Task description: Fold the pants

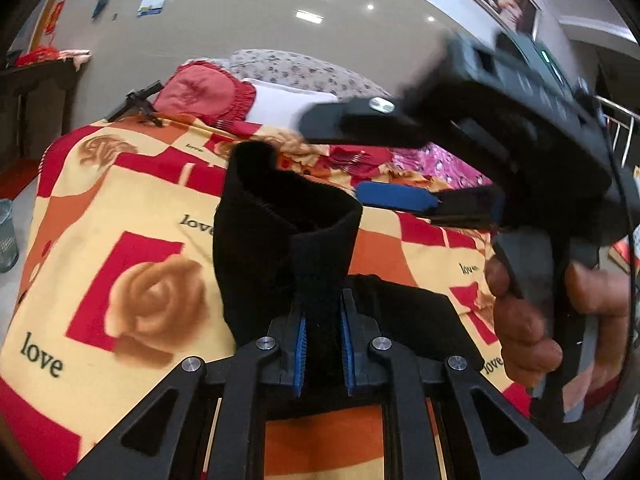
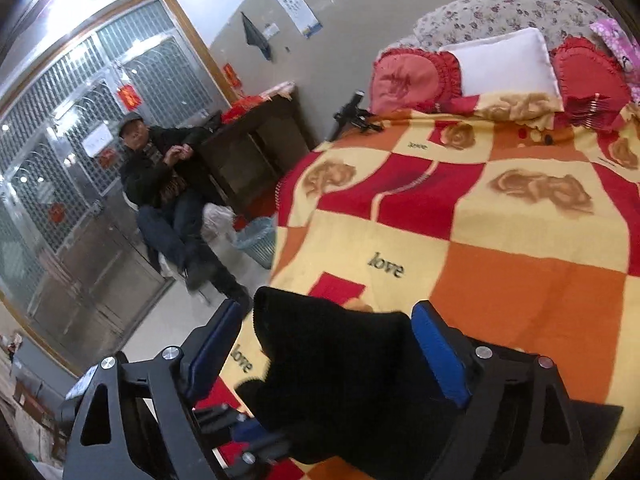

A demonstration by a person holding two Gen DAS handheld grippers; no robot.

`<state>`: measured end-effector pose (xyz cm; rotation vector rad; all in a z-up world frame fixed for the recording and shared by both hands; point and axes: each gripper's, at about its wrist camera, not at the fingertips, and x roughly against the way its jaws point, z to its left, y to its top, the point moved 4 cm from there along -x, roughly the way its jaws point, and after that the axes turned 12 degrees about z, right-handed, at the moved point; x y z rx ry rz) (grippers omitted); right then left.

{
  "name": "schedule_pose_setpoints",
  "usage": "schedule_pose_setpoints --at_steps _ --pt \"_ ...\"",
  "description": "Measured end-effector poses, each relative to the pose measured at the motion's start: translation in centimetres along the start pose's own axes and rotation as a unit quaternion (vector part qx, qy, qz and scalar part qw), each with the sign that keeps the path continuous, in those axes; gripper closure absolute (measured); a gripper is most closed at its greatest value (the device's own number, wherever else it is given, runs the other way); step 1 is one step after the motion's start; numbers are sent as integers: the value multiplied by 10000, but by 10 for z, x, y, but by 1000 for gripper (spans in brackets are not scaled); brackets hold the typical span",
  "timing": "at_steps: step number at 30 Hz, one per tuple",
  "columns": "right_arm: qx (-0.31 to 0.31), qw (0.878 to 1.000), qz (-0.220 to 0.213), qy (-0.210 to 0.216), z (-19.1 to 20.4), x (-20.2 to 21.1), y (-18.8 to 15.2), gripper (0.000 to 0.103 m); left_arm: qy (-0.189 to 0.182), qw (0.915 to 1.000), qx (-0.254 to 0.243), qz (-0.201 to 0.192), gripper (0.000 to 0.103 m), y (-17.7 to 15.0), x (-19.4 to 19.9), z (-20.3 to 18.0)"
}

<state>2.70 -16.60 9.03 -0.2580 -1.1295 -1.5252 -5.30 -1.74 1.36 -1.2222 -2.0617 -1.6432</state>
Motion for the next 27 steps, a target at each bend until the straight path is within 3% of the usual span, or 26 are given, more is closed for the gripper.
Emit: schedule_pose_setpoints --at_steps 5,8,9,10,11,13,20,23,27 --pt "43 9997 114 233 10 -6 -7 15 50 10000 4 -22 91 2 -6 -3" --pt "75 9995 247 -204 5 -18 -13 19 65 10000 34 -58 91 -4 -5 -11" --pt "73 9988 351 -323 0 -28 -16 38 81 10000 14 -43 91 -5 -6 -12" --pt "78 9987 413 -291 -2 -33 -19 70 83 10000 4 -19 91 -7 -8 -17" --pt "81 9985 520 -136 -5 -42 -22 78 70 10000 4 34 91 -7 -11 -19" --pt "54 9990 403 -158 -11 -42 -27 85 40 9999 -55 94 91 -6 -12 -25" --pt "-175 9982 -500 -280 -46 50 -43 88 -652 9954 -695 50 91 11 -5 -88" --pt "-462 9953 -707 -473 -77 80 -63 88 -951 9912 -845 357 90 8 -26 -117" --pt "-1048 9902 -631 -674 -130 91 -97 88 -1199 9824 -934 1085 87 -6 -59 -136"
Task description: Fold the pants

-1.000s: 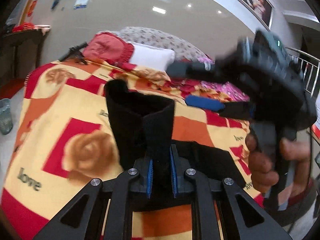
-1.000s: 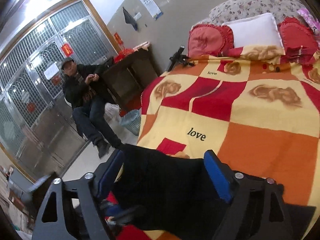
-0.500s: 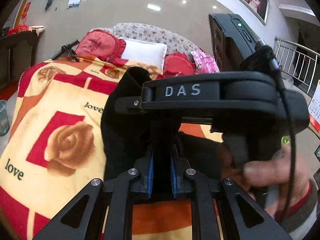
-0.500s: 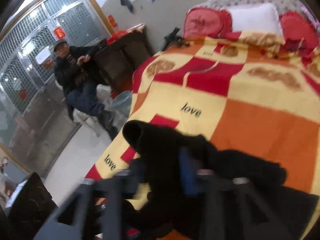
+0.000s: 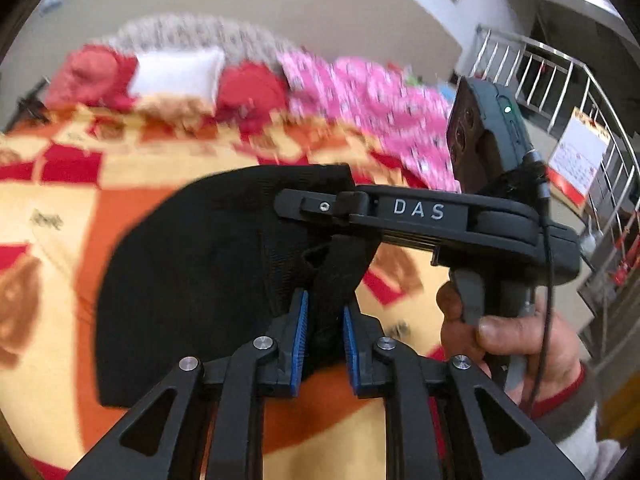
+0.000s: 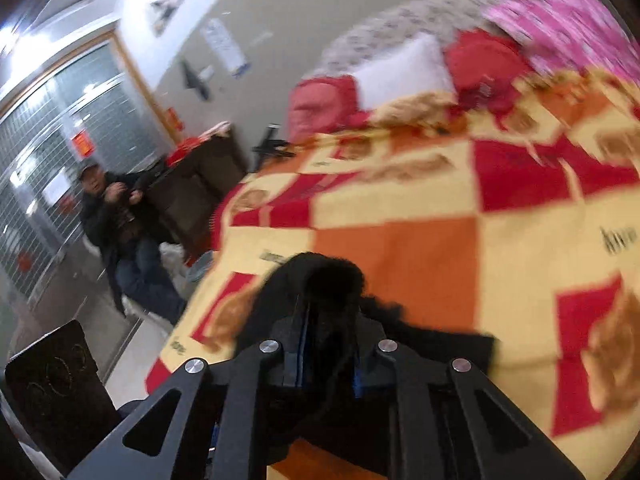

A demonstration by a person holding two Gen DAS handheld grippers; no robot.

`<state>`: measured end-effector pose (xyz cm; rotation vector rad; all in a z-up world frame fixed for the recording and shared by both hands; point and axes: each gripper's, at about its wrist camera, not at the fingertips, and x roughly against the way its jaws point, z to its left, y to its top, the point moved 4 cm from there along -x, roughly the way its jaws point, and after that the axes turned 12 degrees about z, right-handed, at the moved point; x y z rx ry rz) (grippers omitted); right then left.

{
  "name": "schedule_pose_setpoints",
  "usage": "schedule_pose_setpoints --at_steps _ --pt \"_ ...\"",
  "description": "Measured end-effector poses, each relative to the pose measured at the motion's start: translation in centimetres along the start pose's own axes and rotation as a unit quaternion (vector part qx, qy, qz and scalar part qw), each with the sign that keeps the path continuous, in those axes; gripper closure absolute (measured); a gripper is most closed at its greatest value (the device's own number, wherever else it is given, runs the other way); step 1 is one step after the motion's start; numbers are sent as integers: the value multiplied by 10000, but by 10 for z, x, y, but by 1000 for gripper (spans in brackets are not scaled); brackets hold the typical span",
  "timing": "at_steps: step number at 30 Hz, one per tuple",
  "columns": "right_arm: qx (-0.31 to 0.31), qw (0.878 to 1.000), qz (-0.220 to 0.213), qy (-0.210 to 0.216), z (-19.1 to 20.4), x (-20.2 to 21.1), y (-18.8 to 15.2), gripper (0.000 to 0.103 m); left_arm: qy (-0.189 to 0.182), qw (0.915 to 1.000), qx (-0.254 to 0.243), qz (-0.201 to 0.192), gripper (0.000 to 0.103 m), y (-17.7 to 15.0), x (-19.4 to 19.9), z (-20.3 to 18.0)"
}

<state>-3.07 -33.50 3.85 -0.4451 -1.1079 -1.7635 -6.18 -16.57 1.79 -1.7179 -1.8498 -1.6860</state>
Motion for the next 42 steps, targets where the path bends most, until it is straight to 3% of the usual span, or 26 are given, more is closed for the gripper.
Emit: schedule_pose_setpoints --at_steps 2,3,6,9,11,13,17,21,24,26,30,33,38,40,42 --pt "-182 9996 155 -173 -21 -8 -9 88 -115 9995 72 275 82 -4 -3 5" --pt "-303 9984 289 -381 -36 -18 -14 87 29 9995 117 308 79 -5 3 11" --pt "-470 9958 450 -643 -59 -29 -20 76 277 9995 150 49 65 -2 32 26" --pt "-550 9951 193 -805 -66 -13 -17 63 871 9958 173 -216 60 6 57 39" --pt "-621 9907 -93 -1208 -70 8 -12 62 1203 9922 184 -287 60 10 60 44" --pt "-630 9925 -404 -965 -62 26 -8 62 1505 9882 192 -203 60 16 52 44" --pt "-93 9972 -139 -722 -27 13 -5 63 1807 9831 274 104 60 25 23 42" --pt "349 9953 317 -843 -5 -29 -2 63 1943 9796 314 402 58 43 -14 42" --pt "353 9897 588 -1254 -19 -53 0 69 1915 9801 268 437 56 54 -29 41" --pt "247 9907 563 -1213 -30 -60 1 71 1973 9792 260 398 54 57 -37 43" --pt "27 9956 491 -792 -35 -36 -2 67 1933 9801 193 402 54 54 -33 43" --pt "73 9952 334 -917 -32 -2 -15 56 1820 9827 228 261 55 42 -15 54" --pt "138 9959 386 -803 -23 11 -45 55 1930 9808 202 169 55 17 -6 58" --pt "96 9946 414 -941 -25 2 -52 61 2048 9786 88 160 55 9 -5 54" --pt "32 9951 397 -904 -26 -6 -56 77 2128 9769 62 190 54 3 -5 50"
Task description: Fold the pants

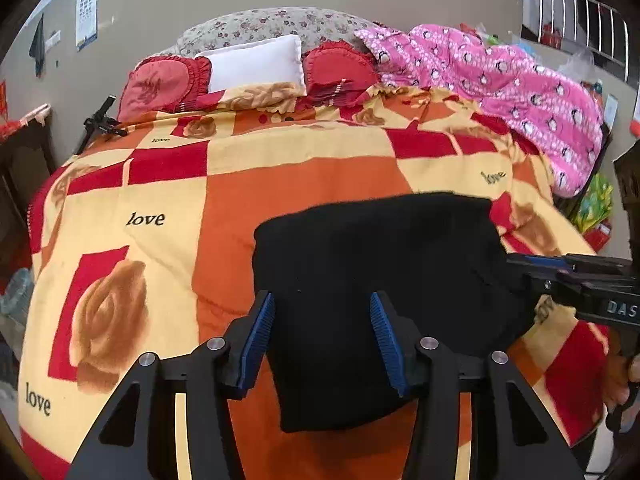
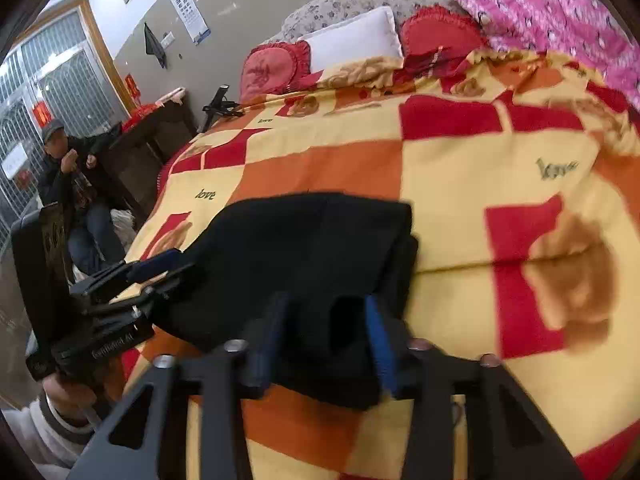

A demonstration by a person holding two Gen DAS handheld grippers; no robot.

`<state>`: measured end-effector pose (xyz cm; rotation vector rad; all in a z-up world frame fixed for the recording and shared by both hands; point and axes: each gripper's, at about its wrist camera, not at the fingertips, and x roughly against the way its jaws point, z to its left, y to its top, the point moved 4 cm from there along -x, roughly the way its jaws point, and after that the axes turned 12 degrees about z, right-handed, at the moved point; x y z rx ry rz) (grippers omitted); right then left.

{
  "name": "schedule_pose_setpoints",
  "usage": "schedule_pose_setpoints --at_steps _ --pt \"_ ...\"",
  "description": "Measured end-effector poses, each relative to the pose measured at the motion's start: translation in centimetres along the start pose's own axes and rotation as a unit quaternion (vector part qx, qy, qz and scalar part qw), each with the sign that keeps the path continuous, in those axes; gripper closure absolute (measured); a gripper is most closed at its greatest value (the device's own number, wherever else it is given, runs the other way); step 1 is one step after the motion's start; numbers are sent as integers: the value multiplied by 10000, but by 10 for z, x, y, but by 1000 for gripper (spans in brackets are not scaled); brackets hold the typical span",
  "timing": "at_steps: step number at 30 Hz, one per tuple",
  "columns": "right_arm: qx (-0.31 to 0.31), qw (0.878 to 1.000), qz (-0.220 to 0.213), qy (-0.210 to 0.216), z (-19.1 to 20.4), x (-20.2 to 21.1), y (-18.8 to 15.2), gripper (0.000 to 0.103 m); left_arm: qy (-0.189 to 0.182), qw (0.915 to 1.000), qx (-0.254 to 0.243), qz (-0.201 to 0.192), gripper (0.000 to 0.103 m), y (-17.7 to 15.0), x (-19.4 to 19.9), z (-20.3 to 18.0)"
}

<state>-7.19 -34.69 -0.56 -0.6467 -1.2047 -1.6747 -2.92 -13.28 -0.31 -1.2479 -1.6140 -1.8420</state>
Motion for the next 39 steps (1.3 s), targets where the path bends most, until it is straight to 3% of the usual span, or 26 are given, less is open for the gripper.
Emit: schedule_pose_setpoints --at_steps 1,3,6,11,17,19,21,26,34,39 --pt "19 9999 -34 -105 0 0 -2 89 -31 10000 6 -1 54 -2 3 -1" --pt "101 9996 -126 -238 2 11 -6 101 -180 9998 44 26 54 -2 9 0" --pt "290 9985 -176 -428 6 29 -18 101 -343 9993 112 6 51 -4 13 1" --pt "243 9984 124 -497 1 4 -26 101 -101 9999 -28 20 46 -10 0 -9" --pt "104 9987 -87 -491 0 33 -19 87 -210 9998 33 28 47 -2 13 -4" --pt "161 9987 -218 -432 8 39 -13 70 -230 9997 67 -23 47 1 17 -2" --pt "230 9986 -250 -411 15 37 -8 64 -159 9998 54 -69 47 4 19 -2" --pt "310 9989 -130 -336 25 18 4 64 -141 9997 177 -125 47 12 18 5" --pt "34 9984 116 -553 3 -6 5 62 -164 9995 271 92 46 18 -6 7" --pt "-61 9991 66 -425 -5 -11 2 60 -59 9996 269 110 42 22 -18 5"
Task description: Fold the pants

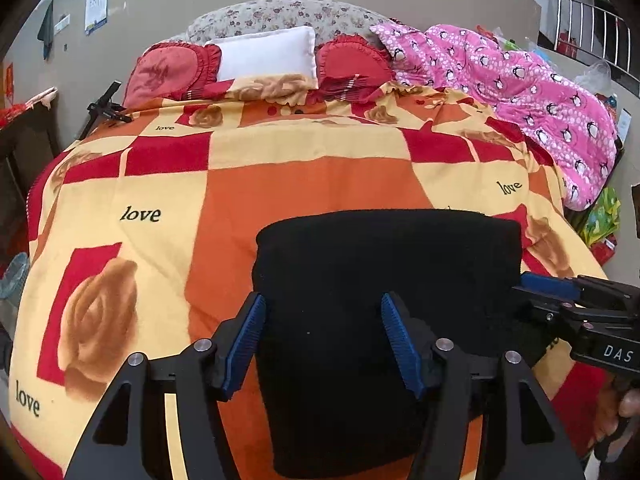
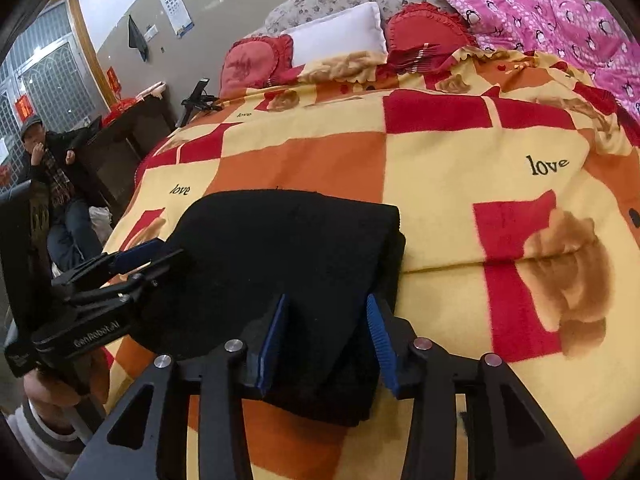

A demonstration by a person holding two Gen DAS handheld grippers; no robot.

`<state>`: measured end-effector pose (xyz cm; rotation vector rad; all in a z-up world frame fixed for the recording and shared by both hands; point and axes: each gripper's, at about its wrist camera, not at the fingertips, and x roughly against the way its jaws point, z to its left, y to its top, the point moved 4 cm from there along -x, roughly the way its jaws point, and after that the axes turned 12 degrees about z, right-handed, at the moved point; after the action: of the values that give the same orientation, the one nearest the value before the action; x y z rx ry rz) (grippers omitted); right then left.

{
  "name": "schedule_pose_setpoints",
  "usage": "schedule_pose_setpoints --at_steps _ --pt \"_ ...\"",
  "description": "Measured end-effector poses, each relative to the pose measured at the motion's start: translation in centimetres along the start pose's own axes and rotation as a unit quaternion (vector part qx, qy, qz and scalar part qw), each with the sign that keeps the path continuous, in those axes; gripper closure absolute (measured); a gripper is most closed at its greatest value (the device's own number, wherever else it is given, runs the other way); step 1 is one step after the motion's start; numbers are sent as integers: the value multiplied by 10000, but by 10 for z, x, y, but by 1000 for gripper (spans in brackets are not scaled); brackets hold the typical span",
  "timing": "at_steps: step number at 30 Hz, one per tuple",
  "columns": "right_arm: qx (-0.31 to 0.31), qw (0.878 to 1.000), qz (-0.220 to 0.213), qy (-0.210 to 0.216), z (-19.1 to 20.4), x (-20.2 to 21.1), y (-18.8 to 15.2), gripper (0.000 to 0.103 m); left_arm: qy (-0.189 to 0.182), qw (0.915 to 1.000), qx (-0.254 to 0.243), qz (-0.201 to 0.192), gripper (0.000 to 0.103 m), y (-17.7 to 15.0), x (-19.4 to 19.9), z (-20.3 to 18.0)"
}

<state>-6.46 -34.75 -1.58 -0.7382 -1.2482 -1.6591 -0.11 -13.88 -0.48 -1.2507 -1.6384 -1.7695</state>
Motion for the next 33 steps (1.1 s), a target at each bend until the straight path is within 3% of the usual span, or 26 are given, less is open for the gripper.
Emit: schedule_pose_setpoints --at_steps 6,11,13,16,19,25,29,33 --pt "33 10000 0 -19 0 -1 0 58 -33 10000 39 -1 40 0 -4 1" --pt "-141 9999 62 -11 -7 -7 -1 45 -42 10000 62 35 39 -1 -7 2" --pt "-212 9997 -15 80 -9 -4 -1 50 -53 10000 80 27 39 -1 -7 2" --pt "-40 9995 -270 166 1 15 8 48 -50 9999 120 46 38 0 -8 2" --pt "204 9996 -151 -103 12 15 15 48 -125 9998 159 69 39 -1 -5 4" --pt "64 10000 47 -37 9 1 4 46 -571 9967 574 56 39 -4 12 27" --pt "-127 9999 -65 9 -2 7 7 45 -492 9962 708 -116 36 1 19 40" --pt "-263 9996 -134 21 -11 0 25 46 -376 9970 679 -19 37 1 10 35"
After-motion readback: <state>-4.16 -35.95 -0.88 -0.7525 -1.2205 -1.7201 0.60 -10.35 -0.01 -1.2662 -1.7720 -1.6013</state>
